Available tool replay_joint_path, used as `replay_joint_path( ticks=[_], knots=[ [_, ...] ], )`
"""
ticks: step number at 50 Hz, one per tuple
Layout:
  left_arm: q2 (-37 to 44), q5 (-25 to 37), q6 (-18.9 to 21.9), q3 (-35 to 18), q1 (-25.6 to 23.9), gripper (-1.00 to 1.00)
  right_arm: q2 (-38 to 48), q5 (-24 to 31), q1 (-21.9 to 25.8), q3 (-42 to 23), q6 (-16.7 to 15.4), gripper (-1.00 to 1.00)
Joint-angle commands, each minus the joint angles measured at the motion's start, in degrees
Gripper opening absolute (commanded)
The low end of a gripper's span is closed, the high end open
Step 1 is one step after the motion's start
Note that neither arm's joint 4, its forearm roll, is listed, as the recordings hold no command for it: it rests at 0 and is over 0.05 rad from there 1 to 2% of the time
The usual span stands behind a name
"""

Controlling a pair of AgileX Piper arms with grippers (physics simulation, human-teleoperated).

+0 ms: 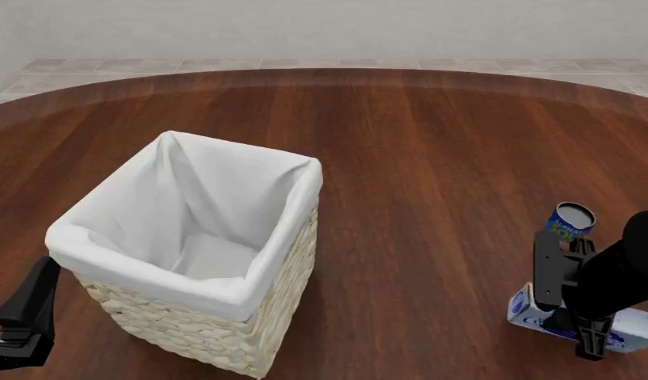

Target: Pick up the cream cheese box, and put it in the basket.

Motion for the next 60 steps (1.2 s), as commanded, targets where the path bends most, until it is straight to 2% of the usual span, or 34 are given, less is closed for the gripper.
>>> replay_joint_path(
  ticks=[1,2,4,6,11,13,16,21,22,23,26,27,31,32,33,40,45,47,49,51,54,57,58,59,60],
  knots=[
    [-0.01,0.0,0.0,0.0,-0.01,1.0,-1.39,0.76,5.51,-5.3,6.93,-1.0],
    [0.02,-0.01,-0.02,0.0,0.01,1.0,-0.56,0.91,6.42,-7.67,9.87,-1.0],
    [0.02,-0.01,0.0,0.0,0.0,1.0,-2.87,3.05,14.97,-8.95,16.62,-1.0],
    [0.01,-0.01,0.01,0.0,0.0,1.0,-4.35,3.99,19.57,-10.12,21.48,-1.0],
    [-0.02,0.01,0.0,0.0,0.0,1.0,-6.24,2.54,20.61,-10.7,21.95,-1.0],
    [0.0,0.0,0.0,0.0,0.01,1.0,-7.41,-0.79,18.67,-10.69,19.45,-1.0],
    [0.02,-0.01,-0.01,0.0,0.0,1.0,-9.35,0.02,23.15,-10.94,23.02,-1.0],
    [0.0,0.0,-0.01,0.0,-0.01,1.0,-9.99,-1.97,24.11,-12.25,24.94,-1.0],
    [0.0,0.0,-0.02,0.0,0.02,1.0,-9.36,-1.47,24.36,-16.16,28.84,-1.0],
    [0.01,0.0,0.0,0.0,0.0,1.0,-10.61,-1.0,26.74,-16.59,30.0,-1.0],
    [0.06,-0.03,-0.03,0.0,0.0,1.0,-11.37,-0.9,29.84,-19.66,34.88,-1.0],
    [-0.05,0.02,0.03,0.0,0.0,1.0,-11.37,-0.89,29.84,-19.66,34.88,-1.0],
    [-0.02,0.01,0.02,0.0,0.0,1.0,-12.05,-0.95,34.3,-24.22,43.75,-1.0],
    [0.01,0.0,0.01,0.0,0.01,1.0,-12.33,-1.16,34.7,-25.32,45.1,-1.0],
    [0.03,-0.01,0.0,0.0,0.0,1.0,-12.81,-1.37,35.91,-28.43,50.34,-1.0],
    [-0.03,0.01,0.01,0.0,-0.01,1.0,-16.98,-6.75,42.19,-33.0,64.31,-1.0],
    [0.02,-0.01,0.0,0.0,0.0,1.0,-19.21,-12.18,45.61,-30.73,70.77,-1.0],
    [0.02,-0.01,-0.01,0.0,0.0,1.0,-19.43,-14.93,45.16,-30.24,71.32,-1.0],
    [0.02,-0.01,-0.01,0.0,0.01,1.0,-20.31,-16.85,45.83,-29.79,74.02,-1.0],
    [0.0,0.0,-0.02,0.0,0.0,1.0,-21.25,-18.82,46.38,-29.55,75.36,-1.0],
    [0.04,-0.02,-0.02,0.0,0.0,1.0,-23.72,-22.26,47.9,-29.1,80.18,-1.0],
    [0.0,0.0,0.01,0.0,0.0,1.0,-26.21,-25.2,49.92,-28.02,83.38,-1.0],
    [0.01,0.0,0.0,0.0,0.0,1.0,-26.88,-26.63,50.22,-27.46,85.76,-1.0],
    [0.01,0.0,0.0,0.0,0.0,1.0,-26.89,-26.65,50.22,-27.44,85.76,-1.0],
    [0.0,0.0,0.0,0.0,-0.01,1.0,-27.76,-27.73,51.72,-26.69,87.37,-1.0]
  ],
)
